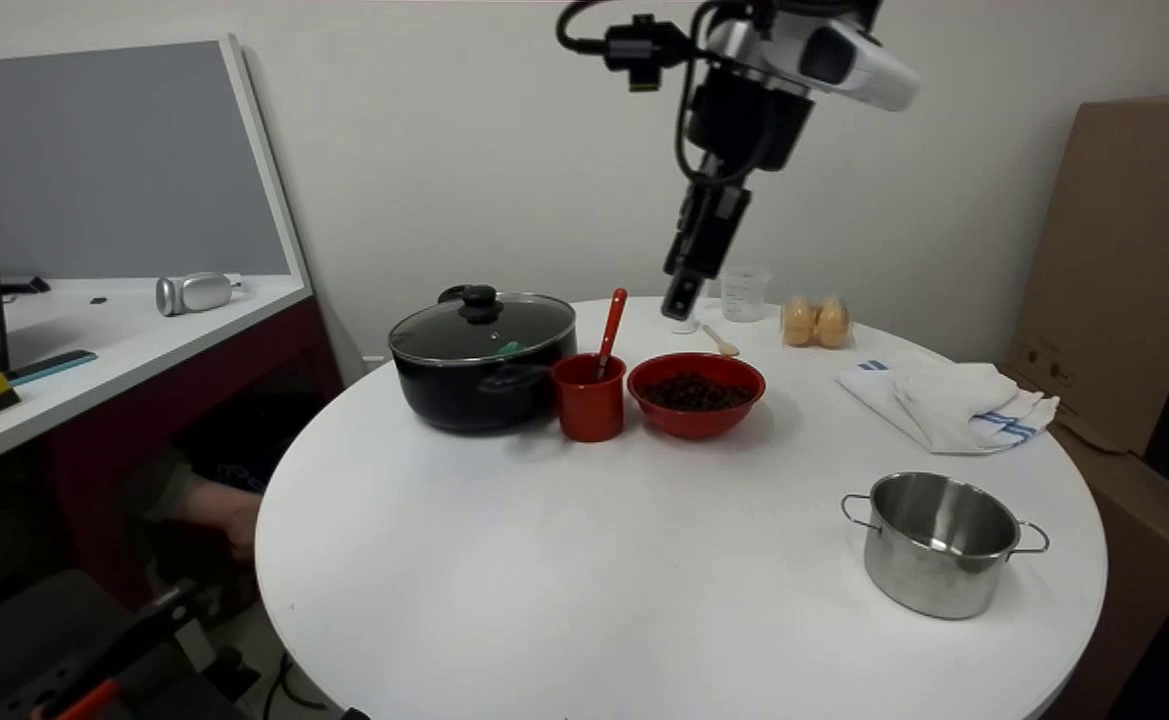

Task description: Pick up the small silver pot from the table and move it to the right

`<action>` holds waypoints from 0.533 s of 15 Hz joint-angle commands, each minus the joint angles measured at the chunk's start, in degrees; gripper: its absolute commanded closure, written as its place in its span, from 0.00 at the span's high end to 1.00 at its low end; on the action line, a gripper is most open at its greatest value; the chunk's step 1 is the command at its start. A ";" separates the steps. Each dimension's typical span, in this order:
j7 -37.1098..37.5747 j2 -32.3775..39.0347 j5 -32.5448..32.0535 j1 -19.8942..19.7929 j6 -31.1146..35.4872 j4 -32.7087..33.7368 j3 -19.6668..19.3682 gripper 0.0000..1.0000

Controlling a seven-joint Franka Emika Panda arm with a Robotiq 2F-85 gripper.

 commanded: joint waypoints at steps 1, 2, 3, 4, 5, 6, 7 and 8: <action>-0.80 -7.96 -5.29 5.37 0.69 -10.77 3.02 1.00; -0.88 -9.38 -6.36 6.85 0.85 -13.37 4.25 1.00; -1.06 -10.52 -7.23 8.16 1.27 -16.07 5.51 1.00; -1.18 -11.79 -8.13 9.53 1.83 -18.86 6.89 1.00; -0.74 -12.99 -9.38 10.93 2.42 -21.62 8.27 1.00; -0.52 -14.16 -10.51 12.20 2.88 -24.36 9.68 1.00; -0.04 -15.28 -11.75 13.49 3.40 -27.15 11.13 1.00; 0.43 -16.38 -13.14 14.70 4.05 -29.87 12.58 1.00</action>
